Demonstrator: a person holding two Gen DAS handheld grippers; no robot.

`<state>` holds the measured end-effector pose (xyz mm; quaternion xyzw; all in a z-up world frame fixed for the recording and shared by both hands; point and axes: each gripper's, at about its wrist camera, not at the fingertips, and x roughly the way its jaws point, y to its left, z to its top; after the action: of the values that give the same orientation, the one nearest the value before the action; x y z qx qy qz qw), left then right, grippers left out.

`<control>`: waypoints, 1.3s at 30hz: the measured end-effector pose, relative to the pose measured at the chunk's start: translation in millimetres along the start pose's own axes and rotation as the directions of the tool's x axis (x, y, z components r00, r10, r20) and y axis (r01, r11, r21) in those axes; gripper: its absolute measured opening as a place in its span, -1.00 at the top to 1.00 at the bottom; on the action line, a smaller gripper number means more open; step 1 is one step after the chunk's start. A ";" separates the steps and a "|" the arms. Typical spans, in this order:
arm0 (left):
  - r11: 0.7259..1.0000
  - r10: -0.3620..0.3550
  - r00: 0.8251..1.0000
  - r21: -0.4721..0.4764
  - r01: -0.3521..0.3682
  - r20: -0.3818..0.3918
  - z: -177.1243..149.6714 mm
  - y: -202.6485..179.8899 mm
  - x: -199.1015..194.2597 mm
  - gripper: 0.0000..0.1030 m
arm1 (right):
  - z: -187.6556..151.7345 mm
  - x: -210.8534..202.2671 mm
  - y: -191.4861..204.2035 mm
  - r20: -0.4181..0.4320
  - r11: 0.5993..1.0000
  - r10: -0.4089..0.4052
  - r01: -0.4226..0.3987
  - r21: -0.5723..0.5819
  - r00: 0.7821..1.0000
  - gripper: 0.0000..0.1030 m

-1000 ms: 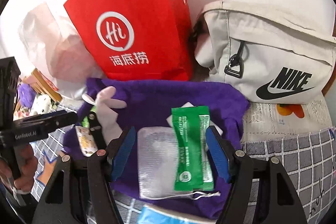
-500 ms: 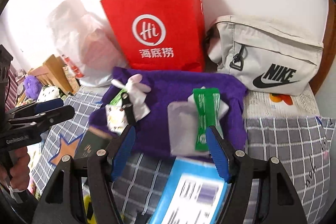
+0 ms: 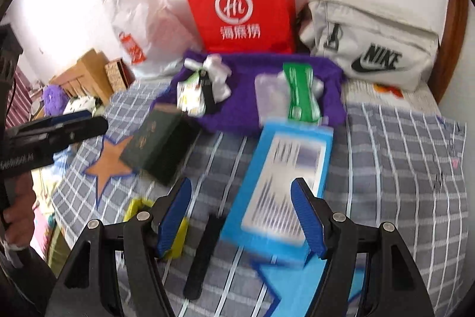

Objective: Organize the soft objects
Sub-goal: 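Move both tools back from the towel toward the items on the bed cover, then grasp the black watch strap with the right tool while the left tool approaches the yellow mesh pouch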

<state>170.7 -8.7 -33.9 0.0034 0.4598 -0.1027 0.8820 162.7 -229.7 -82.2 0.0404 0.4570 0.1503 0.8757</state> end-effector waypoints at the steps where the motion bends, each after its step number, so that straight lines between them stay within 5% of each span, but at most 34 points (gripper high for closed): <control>1: 1.000 0.000 1.000 -0.010 0.000 -0.005 -7.4 1.3 -0.4 -0.20 | -10.8 -0.2 3.5 -0.011 1.000 -0.001 0.001 -0.006 1.000 -0.34; 8: 0.998 0.040 0.999 -0.039 -0.040 -0.021 -47.7 10.3 -0.5 -0.20 | -59.4 6.0 19.3 -0.055 1.000 0.022 -0.023 -0.013 0.998 -0.13; 13: 0.995 -0.002 0.999 -0.098 -0.004 -0.054 -74.4 28.3 7.5 -0.20 | -85.2 14.3 31.5 -0.028 0.999 0.025 -0.026 -0.035 0.999 -0.10; 22: 0.989 -0.049 0.996 -0.142 0.037 -0.080 -98.4 47.9 22.1 -0.20 | -101.5 56.0 45.9 -0.091 0.998 0.004 -0.009 -0.059 0.996 0.09; 31: 0.981 -0.080 0.994 -0.180 0.066 -0.074 -107.1 59.6 34.9 -0.20 | -106.1 70.3 66.8 -0.022 0.983 -0.095 0.090 -0.160 0.995 0.09; 39: 0.976 -0.102 0.991 -0.200 0.084 -0.083 -110.8 66.6 39.2 -0.20 | -104.4 70.1 59.6 -0.004 0.984 -0.097 0.096 -0.149 0.995 0.56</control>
<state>114.9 60.6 -135.6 -0.1003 0.5077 -0.0978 0.8500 102.1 -158.9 -185.5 -0.0480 0.4507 0.1416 0.8801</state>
